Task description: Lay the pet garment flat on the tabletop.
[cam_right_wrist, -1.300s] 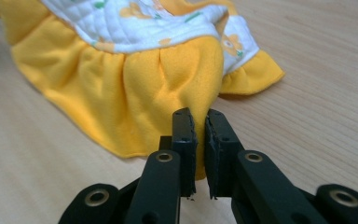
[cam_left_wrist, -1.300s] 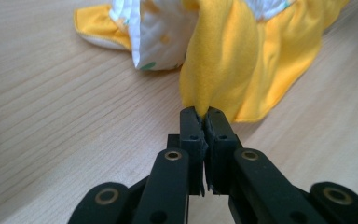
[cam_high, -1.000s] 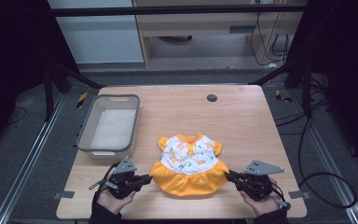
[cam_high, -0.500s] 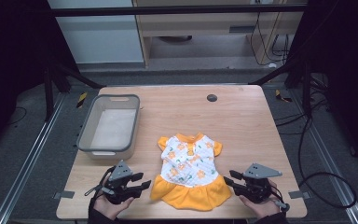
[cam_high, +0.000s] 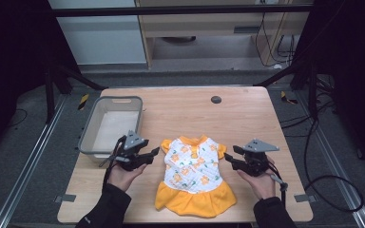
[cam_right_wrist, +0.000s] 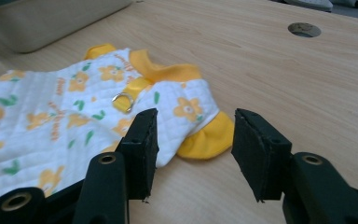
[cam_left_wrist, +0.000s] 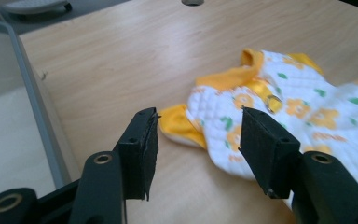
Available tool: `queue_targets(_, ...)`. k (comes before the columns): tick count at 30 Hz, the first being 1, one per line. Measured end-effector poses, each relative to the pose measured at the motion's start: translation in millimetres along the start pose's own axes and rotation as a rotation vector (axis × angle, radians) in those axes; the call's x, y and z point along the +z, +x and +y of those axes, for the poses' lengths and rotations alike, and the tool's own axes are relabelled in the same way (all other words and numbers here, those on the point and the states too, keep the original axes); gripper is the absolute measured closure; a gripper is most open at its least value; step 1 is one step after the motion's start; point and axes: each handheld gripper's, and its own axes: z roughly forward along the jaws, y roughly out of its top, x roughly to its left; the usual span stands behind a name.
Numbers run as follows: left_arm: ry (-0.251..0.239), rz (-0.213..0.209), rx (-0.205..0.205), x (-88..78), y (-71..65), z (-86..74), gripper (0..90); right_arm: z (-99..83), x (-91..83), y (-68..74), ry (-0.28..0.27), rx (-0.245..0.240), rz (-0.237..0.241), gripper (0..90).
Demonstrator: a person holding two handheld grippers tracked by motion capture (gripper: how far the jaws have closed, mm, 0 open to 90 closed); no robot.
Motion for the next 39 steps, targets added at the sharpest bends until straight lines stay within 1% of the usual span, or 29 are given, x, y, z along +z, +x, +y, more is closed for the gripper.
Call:
queue_targets(1,0.009,0.006,-0.001,7.2,1.7,2.2,45.9,1.1,4.1,-2.1,0.0,-0.001,-0.005,49.9)
queue_targets(2,0.013,0.009,-0.015,16.5,3.4,3.9,45.8,2.2,9.6,-4.9,-0.002,0.003,-0.005,49.8)
queue_targets(4,0.028,0.017,-0.03,29.3,5.6,5.8,45.7,4.1,27.4,-12.2,-0.001,0.005,-0.021,49.1)
queue_targets(5,0.032,0.023,-0.037,36.6,6.4,6.4,45.7,4.1,27.4,-12.2,-0.001,0.005,-0.021,49.1)
queue_targets(6,0.035,0.029,-0.036,43.9,7.0,6.2,45.7,4.5,33.7,-14.7,0.01,0.003,-0.025,49.4)
queue_targets(7,0.044,0.044,-0.02,51.7,7.2,5.2,45.7,4.8,40.2,-16.7,0.022,0.003,-0.028,49.5)
queue_targets(8,0.059,0.055,-0.011,59.8,7.2,3.3,45.7,4.5,46.7,-19.0,0.037,0.003,-0.034,49.7)
queue_targets(10,0.113,0.054,-0.017,77.7,7.4,-2.8,46.1,3.0,58.6,-22.5,0.064,0.016,-0.042,51.0)
queue_targets(13,0.167,0.056,-0.018,93.6,6.6,-9.9,46.1,-4.5,76.5,-26.3,0.113,0.032,-0.052,53.3)
queue_targets(14,0.189,0.055,-0.018,100.2,5.5,-13.1,46.1,-6.8,79.8,-26.7,0.131,0.026,-0.055,53.9)
queue_targets(15,0.189,0.055,-0.018,100.2,5.5,-13.1,46.3,-6.8,79.8,-26.7,0.131,0.026,-0.055,53.9)
queue_targets(17,0.197,0.048,-0.022,103.1,5.4,-14.9,46.5,-10.8,85.2,-26.3,0.157,0.022,-0.061,55.5)
queue_targets(18,0.199,0.043,-0.029,103.0,5.7,-14.9,49.9,-11.5,86.6,-26.2,0.155,0.028,-0.049,60.9)
queue_targets(19,0.2,0.038,-0.043,103.1,5.9,-15.1,49.9,-11.5,86.6,-26.2,0.155,0.028,-0.049,60.9)
queue_targets(21,0.208,0.03,-0.056,103.8,5.1,-16.0,54.6,-11.5,87.2,-24.9,0.161,0.025,-0.048,64.9)
queue_targets(22,0.208,0.024,-0.066,104.0,4.4,-16.7,56.7,-11.0,87.0,-23.8,0.168,0.024,-0.05,68.2)
queue_targets(24,0.2,0.01,-0.11,103.9,4.2,-18.4,63.4,-10.0,87.1,-21.4,0.174,0.022,-0.038,76.3)
queue_targets(25,0.199,-0.004,-0.117,103.7,4.2,-19.0,66.7,-9.9,87.4,-20.2,0.175,0.021,-0.032,79.3)
queue_targets(27,0.202,-0.011,-0.121,103.7,2.8,-19.1,75.9,-9.2,87.5,-16.0,0.176,0.009,-0.039,83.3)
queue_targets(28,0.206,-0.012,-0.119,103.8,1.8,-18.5,75.9,-9.2,87.5,-16.0,0.176,0.009,-0.039,83.3)
queue_targets(30,0.227,0.007,-0.1,103.9,-2.6,-15.8,83.6,-8.5,87.6,-15.7,0.172,0.003,-0.036,84.1)
queue_targets(32,0.232,0.012,-0.087,103.3,-4.0,-14.1,86.2,-6.5,86.7,-15.1,0.161,0.009,-0.032,84.5)
queue_targets(33,0.218,0.012,-0.095,101.6,-3.1,-13.1,86.7,-5.3,85.6,-15.2,0.152,0.007,-0.033,84.6)
queue_targets(34,0.203,0.008,-0.103,99.9,-1.5,-12.2,86.9,-2.2,82.9,-15.5,0.123,0.013,-0.033,84.7)
queue_targets(35,0.17,0.009,-0.117,96.3,1.4,-9.3,87.0,0.3,80.8,-15.6,0.108,0.02,-0.035,84.7)
queue_targets(36,0.144,0.014,-0.123,92.9,3.5,-5.8,87.1,10.3,74.5,-16.9,0.053,0.014,-0.037,84.7)
queue_targets(37,0.126,0.02,-0.124,90.3,5.0,-2.5,87.1,10.3,74.5,-16.9,0.053,0.014,-0.037,84.7)
queue_targets(38,0.098,0.028,-0.124,86.5,6.6,2.5,87.1,14.5,72.8,-17.4,0.034,0.012,-0.036,84.7)
queue_targets(39,0.073,0.042,-0.114,82.3,8.0,9.9,87.1,20.2,70.9,-17.9,0.01,0.008,-0.033,84.7)
